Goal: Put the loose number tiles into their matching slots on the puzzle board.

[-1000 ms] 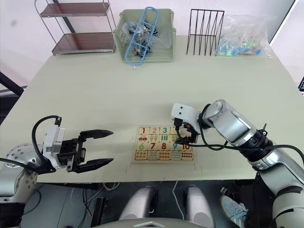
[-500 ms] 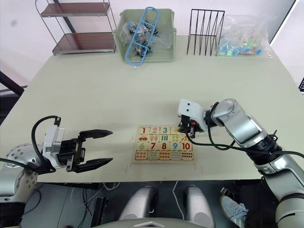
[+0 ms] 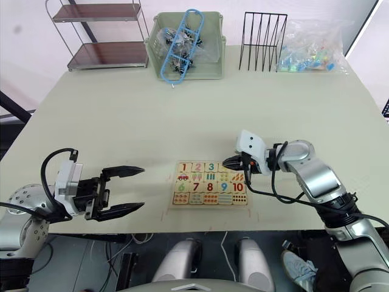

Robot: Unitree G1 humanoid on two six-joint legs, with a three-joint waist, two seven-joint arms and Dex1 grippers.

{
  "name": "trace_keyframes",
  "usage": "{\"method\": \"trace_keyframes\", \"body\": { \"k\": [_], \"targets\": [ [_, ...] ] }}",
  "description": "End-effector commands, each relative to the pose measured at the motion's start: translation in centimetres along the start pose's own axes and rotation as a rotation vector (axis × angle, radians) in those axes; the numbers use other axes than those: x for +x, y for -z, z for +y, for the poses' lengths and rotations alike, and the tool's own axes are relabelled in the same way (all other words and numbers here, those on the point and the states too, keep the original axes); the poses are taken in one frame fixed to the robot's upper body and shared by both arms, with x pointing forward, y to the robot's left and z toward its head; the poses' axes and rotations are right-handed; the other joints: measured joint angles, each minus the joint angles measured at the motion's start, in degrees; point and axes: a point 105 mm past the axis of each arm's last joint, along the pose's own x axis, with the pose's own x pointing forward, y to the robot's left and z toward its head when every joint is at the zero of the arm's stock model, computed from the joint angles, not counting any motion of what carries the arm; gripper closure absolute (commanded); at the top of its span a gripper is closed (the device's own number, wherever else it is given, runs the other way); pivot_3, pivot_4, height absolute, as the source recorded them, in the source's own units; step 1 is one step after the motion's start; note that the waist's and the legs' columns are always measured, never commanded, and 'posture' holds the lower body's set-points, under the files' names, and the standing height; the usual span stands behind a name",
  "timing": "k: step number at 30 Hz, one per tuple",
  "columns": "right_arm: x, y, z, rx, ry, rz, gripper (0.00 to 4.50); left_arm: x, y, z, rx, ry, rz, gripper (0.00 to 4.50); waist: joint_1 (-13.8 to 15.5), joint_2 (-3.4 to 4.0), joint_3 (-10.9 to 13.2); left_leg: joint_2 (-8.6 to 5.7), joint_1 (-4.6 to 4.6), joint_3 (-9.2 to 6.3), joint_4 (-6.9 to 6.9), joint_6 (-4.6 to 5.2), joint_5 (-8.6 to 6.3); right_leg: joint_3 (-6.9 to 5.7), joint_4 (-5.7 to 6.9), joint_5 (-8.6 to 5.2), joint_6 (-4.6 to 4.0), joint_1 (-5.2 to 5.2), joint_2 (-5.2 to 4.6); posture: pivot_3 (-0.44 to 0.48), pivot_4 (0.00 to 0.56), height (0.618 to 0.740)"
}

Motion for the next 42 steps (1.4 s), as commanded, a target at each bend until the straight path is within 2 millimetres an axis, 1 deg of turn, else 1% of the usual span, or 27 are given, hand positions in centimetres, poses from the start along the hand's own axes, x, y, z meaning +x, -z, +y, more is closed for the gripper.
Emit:
{"method": "trace_keyframes", "body": {
  "k": [1, 7, 18, 32, 42],
  "targets": [
    [-0.4, -0.7, 0.2, -0.036, 0.008, -0.038, 4.39, 0.1, -0.3, 0.0, 0.024, 0.009, -0.002, 0.00, -0.03, 0.00, 0.00, -0.01, 0.00, 0.02, 0.00, 0.00, 0.00, 0.02, 0.00, 0.00, 0.00, 0.00, 0.00, 0.000, 0.150, 0.739],
    [0.1, 0.3, 0.8, -0.011, 0.003, -0.030, 4.39, 0.1, -0.3, 0.0, 0.023, 0.012, -0.002, 0.00, -0.03, 0.00, 0.00, -0.01, 0.01, 0.02, 0.01, 0.00, 0.00, 0.02, 0.00, 0.00, 0.00, 0.00, 0.03, 0.000, 0.150, 0.739],
    [0.6, 1.2, 1.1, 0.004, -0.010, -0.011, 4.39, 0.0, -0.2, -0.1, 0.022, 0.009, 0.001, 0.00, -0.02, 0.00, 0.00, -0.01, 0.01, 0.03, 0.01, 0.00, 0.00, 0.02, 0.00, 0.00, 0.01, 0.00, 0.06, 0.000, 0.150, 0.739],
    [0.6, 2.4, 0.8, 0.056, 0.002, 0.031, 4.39, 0.0, -0.2, -0.2, 0.022, 0.015, 0.005, 0.00, -0.01, 0.00, 0.00, -0.01, 0.02, 0.03, 0.02, 0.00, 0.00, 0.01, 0.01, 0.00, 0.01, 0.01, 0.06, 0.000, 0.150, 0.739],
    [0.5, 2.5, 0.3, 0.061, 0.023, 0.033, 4.39, 0.1, -0.1, -0.2, 0.022, 0.019, 0.010, 0.00, -0.01, -0.01, 0.00, -0.01, 0.04, 0.03, 0.02, 0.00, 0.00, 0.02, 0.01, 0.00, 0.00, 0.04, 0.07, 0.000, 0.150, 0.739]
  ]
}}
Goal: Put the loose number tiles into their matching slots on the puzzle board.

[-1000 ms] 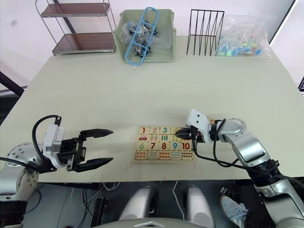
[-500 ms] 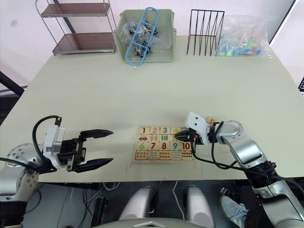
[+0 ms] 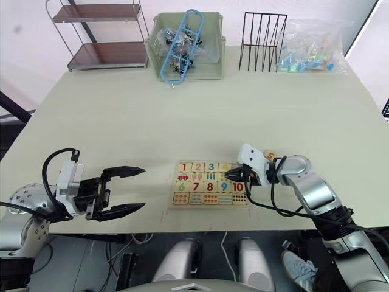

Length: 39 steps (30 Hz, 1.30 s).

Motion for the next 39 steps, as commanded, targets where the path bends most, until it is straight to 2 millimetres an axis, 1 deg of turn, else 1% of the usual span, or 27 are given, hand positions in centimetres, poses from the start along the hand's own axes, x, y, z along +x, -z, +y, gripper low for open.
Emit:
{"method": "trace_keyframes", "body": {
  "k": [1, 39],
  "targets": [
    [-0.38, -0.14, -0.50, -0.008, 0.020, 0.001, 4.39, 0.09, -0.25, -0.17, 0.020, 0.012, -0.007, 0.00, 0.00, 0.00, 0.00, 0.00, 0.01, 0.00, 0.00, 0.00, 0.00, 0.00, 0.00, 0.00, 0.00, 0.01, 0.00, 0.000, 0.150, 0.739],
    [-0.52, 0.11, -0.84, 0.027, 0.029, 0.023, 4.39, 0.30, -0.17, -0.22, 0.017, 0.014, -0.013, 0.00, 0.01, -0.01, -0.01, 0.00, 0.02, 0.00, 0.04, 0.00, 0.00, 0.00, 0.02, 0.01, 0.00, 0.02, 0.00, 0.000, 0.150, 0.739]
  ]
}}
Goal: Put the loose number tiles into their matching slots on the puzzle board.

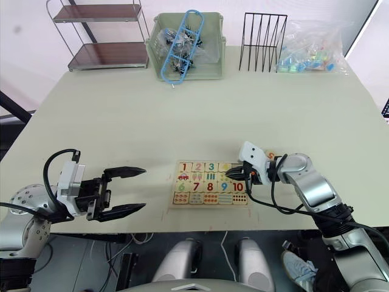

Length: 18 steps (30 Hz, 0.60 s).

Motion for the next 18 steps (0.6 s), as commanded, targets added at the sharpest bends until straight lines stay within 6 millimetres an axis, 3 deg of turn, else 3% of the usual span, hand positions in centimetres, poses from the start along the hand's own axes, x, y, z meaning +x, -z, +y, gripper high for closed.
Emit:
{"method": "trace_keyframes", "body": {
  "k": [1, 18],
  "targets": [
    [-0.36, 0.10, -0.42, 0.002, 0.019, 0.012, 4.39, 0.17, -0.26, -0.17, 0.022, 0.016, -0.005, 0.00, 0.00, 0.00, 0.00, 0.00, 0.00, 0.00, 0.00, 0.00, 0.00, 0.00, 0.00, 0.00, 0.00, 0.00, 0.00, 0.000, 0.150, 0.739],
    [-0.48, 0.02, -0.11, -0.013, -0.007, 0.007, 4.39, 0.22, 0.18, -0.47, 0.023, 0.028, 0.012, 0.00, 0.00, -0.01, 0.00, 0.00, 0.01, 0.00, 0.00, 0.00, 0.00, 0.00, 0.00, 0.00, 0.00, 0.01, 0.00, 0.000, 0.150, 0.739]
  ]
}}
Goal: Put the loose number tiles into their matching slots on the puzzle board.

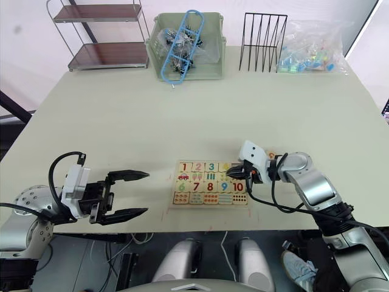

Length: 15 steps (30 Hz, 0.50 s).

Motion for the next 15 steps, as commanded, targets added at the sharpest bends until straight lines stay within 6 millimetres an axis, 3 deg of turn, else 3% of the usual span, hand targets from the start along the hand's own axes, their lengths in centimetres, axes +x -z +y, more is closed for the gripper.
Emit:
{"method": "trace_keyframes", "body": {
  "k": [1, 15],
  "targets": [
    [-0.3, -0.1, 0.2, -0.010, -0.007, -0.006, 4.39, -0.2, -0.3, 0.0, 0.024, -0.007, -0.006, 0.00, 0.00, 0.00, 0.00, 0.00, 0.00, 0.00, 0.00, 0.00, 0.00, 0.00, 0.00, 0.00, 0.00, 0.00, 0.00, 0.000, 0.150, 0.739],
    [-1.6, -2.5, 0.5, -0.047, 0.009, -0.177, 4.39, -0.6, -0.4, 0.4, 0.003, -0.073, -0.026, 0.00, 0.00, 0.00, 0.00, 0.01, 0.00, 0.00, 0.00, 0.00, 0.00, 0.01, 0.00, 0.00, 0.00, 0.00, -0.02, 0.000, 0.150, 0.739]
  ]
}}
